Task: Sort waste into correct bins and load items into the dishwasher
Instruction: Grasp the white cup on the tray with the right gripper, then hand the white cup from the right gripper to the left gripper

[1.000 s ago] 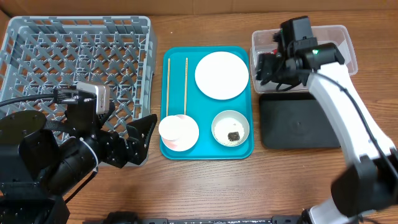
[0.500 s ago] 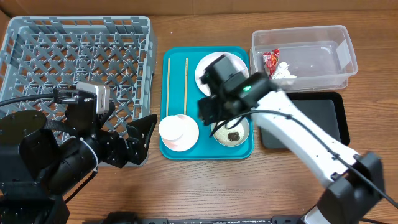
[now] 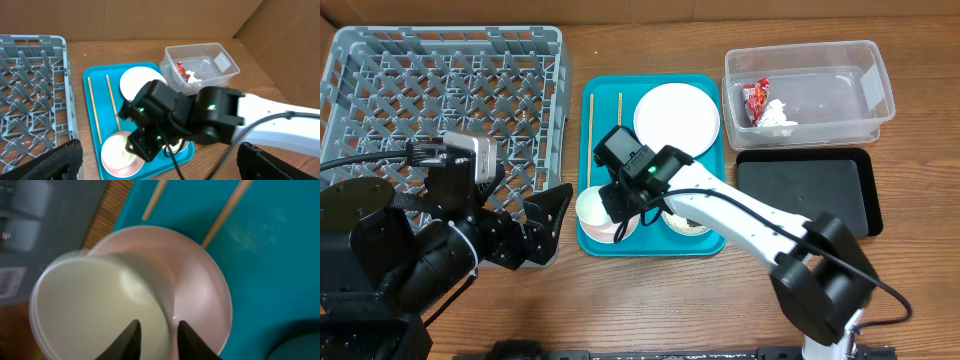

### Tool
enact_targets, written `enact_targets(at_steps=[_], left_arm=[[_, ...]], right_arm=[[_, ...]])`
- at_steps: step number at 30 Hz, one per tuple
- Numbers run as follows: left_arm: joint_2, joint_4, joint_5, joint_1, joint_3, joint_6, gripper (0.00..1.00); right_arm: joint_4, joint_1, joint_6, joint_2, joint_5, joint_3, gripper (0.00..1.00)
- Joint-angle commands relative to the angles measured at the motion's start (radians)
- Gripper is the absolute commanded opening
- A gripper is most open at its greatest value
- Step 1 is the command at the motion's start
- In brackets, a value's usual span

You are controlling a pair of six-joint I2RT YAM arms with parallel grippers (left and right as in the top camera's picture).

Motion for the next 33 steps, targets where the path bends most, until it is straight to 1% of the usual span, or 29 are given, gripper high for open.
enact_targets(at_steps=[1, 3, 6, 10, 11, 13, 14, 15, 17, 19, 22, 24, 28, 30, 33], left_arm=[[0.001, 0.004, 0.032, 0.005, 0.002, -0.029, 1.00], [0.001, 0.000, 0.038, 0.005, 0.002, -0.044, 1.00], [0.005, 0.042, 0.008, 0.005, 0.001, -0.042, 1.00], [0.036, 0.055, -0.105, 0.005, 0.000, -0.046, 1.00], [0.047, 0.051, -0.135, 0.006, -0.001, -0.075, 1.00], [0.073, 0.034, -0.213, 0.006, 0.000, -0.188, 1.00], [0.089, 0.026, -0.233, 0.007, 0.000, -0.225, 1.00], [0.106, 0.021, -0.222, 0.008, 0.000, -0.244, 1.00], [0.148, 0.023, -0.111, 0.008, 0.000, -0.232, 1.00], [0.201, 0.031, 0.074, 0.008, 0.000, -0.163, 1.00], [0.282, 0.031, 0.311, 0.008, 0.000, -0.030, 1.00], [0.332, 0.027, 0.419, 0.008, 0.000, 0.019, 1.00], [0.410, 0.027, 0.658, 0.007, 0.000, 0.123, 1.00], [0.434, 0.027, 0.745, 0.002, 0.000, 0.167, 0.99], [0.454, 0.027, 0.781, 0.000, 0.000, 0.176, 0.99]], right_arm=[[0.005, -0.009, 0.005, -0.006, 0.034, -0.004, 0.16], [-0.004, -0.018, 0.006, -0.007, 0.034, 0.002, 0.04], [-0.050, -0.035, 0.006, -0.017, 0.034, 0.026, 0.04], [-0.095, -0.078, 0.005, -0.077, 0.034, 0.060, 0.04], [-0.101, -0.091, 0.006, -0.099, 0.033, 0.064, 0.04], [-0.112, -0.119, 0.005, -0.143, 0.032, 0.073, 0.04], [-0.116, -0.138, 0.005, -0.171, 0.026, 0.076, 0.04], [-0.116, -0.156, 0.005, -0.195, 0.011, 0.077, 0.04], [-0.112, -0.206, -0.003, -0.254, -0.050, 0.081, 0.04], [-0.097, -0.264, -0.055, -0.312, -0.172, 0.081, 0.04], [-0.072, -0.348, -0.194, -0.384, -0.451, 0.081, 0.04], [-0.066, -0.401, -0.273, -0.423, -0.639, 0.081, 0.04], [-0.062, -0.459, -0.296, -0.460, -0.813, 0.081, 0.04], [-0.063, -0.462, -0.327, -0.463, -0.890, 0.081, 0.04], [-0.060, -0.462, -0.413, -0.463, -1.041, 0.081, 0.04]])
